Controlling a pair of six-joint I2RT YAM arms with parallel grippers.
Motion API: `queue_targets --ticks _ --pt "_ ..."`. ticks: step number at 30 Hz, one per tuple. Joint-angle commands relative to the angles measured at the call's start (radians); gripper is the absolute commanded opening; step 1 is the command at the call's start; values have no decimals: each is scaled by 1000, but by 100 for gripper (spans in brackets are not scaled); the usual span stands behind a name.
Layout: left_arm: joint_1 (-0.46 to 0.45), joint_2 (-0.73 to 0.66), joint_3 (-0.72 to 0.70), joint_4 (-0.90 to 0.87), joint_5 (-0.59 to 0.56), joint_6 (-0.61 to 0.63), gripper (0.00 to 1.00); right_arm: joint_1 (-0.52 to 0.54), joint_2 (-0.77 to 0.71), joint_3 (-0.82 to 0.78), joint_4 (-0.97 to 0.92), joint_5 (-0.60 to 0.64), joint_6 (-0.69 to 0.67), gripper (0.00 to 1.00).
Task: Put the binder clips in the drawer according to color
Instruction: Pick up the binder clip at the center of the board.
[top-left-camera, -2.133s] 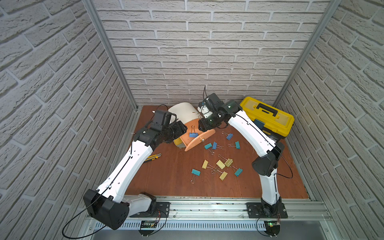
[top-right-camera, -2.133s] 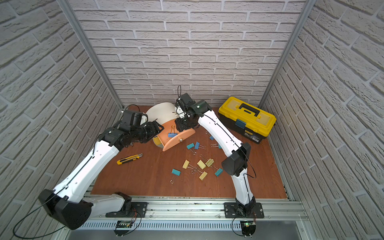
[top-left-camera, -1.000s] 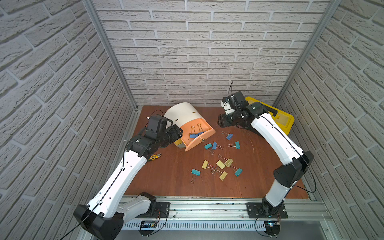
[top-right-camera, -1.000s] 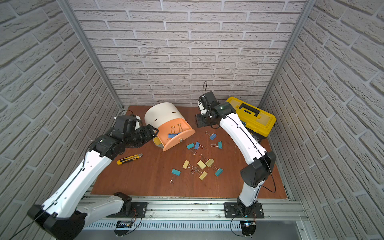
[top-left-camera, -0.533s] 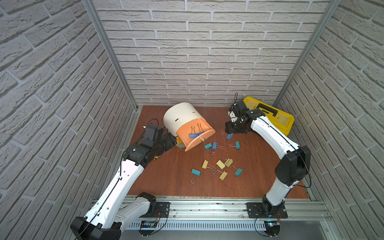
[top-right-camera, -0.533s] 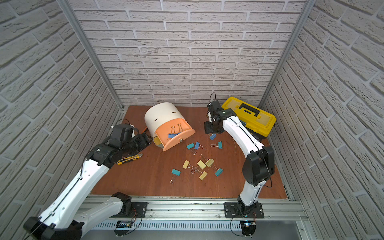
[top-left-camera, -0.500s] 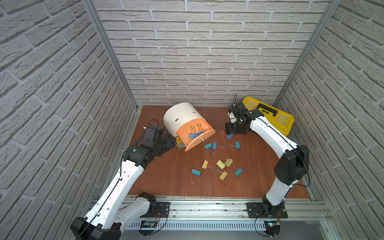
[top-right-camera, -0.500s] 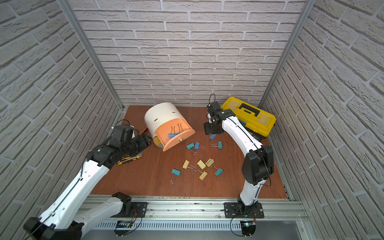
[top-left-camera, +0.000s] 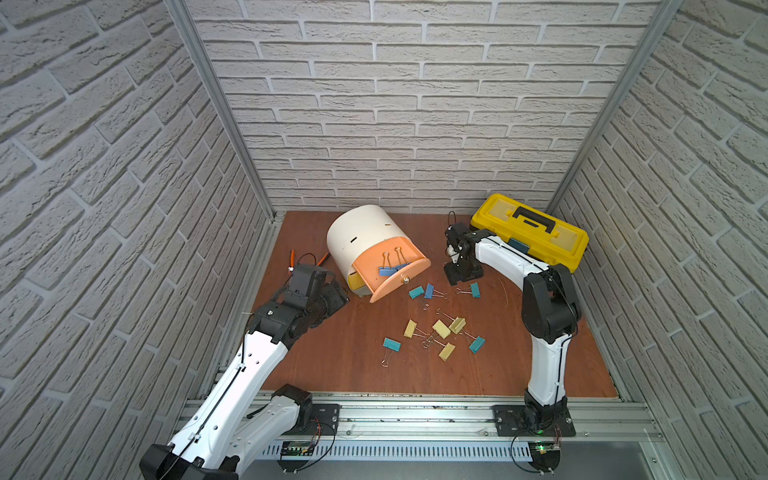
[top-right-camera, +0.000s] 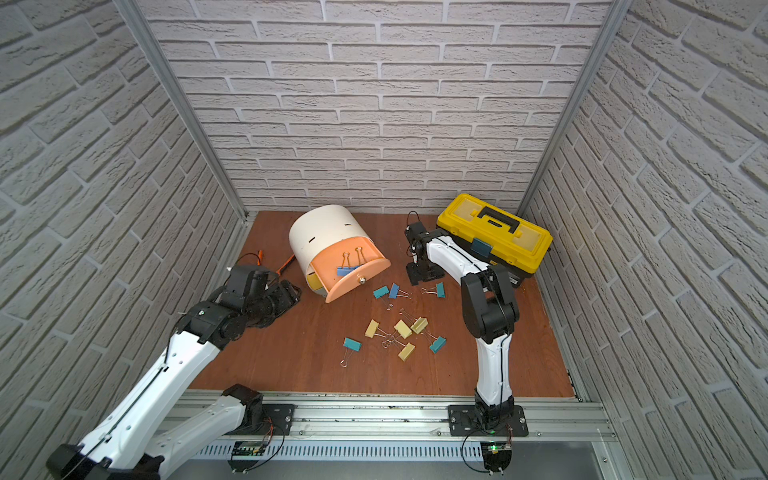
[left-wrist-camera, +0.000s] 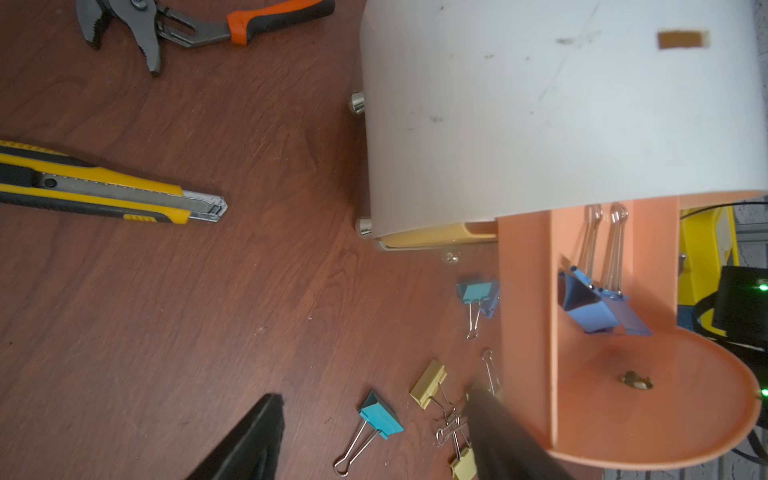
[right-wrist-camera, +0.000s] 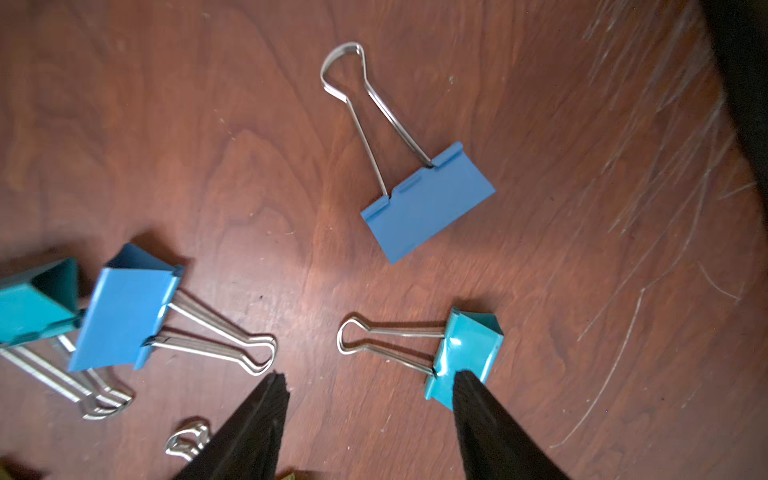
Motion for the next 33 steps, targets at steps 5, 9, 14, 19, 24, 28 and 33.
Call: queue_targets --ticks 5,9,14,19,24,28,33 --pt "11 17 -5 13 -10 -10 74 -30 64 48 28 77 -14 67" --pt "15 54 16 14 8 -1 74 -33 96 66 43 105 -15 68" --pt "15 106 48 25 25 6 74 -39 127 87 57 124 -19 68" --pt "15 144 87 15 31 19 74 -42 160 121 64 114 -15 69" --pt "15 155 96 17 31 17 74 -44 188 164 61 101 -11 68" --pt "16 156 98 16 30 15 74 -50 221 217 43 79 -11 68" --pt "18 155 98 11 30 14 74 -65 243 256 31 28 -1 69"
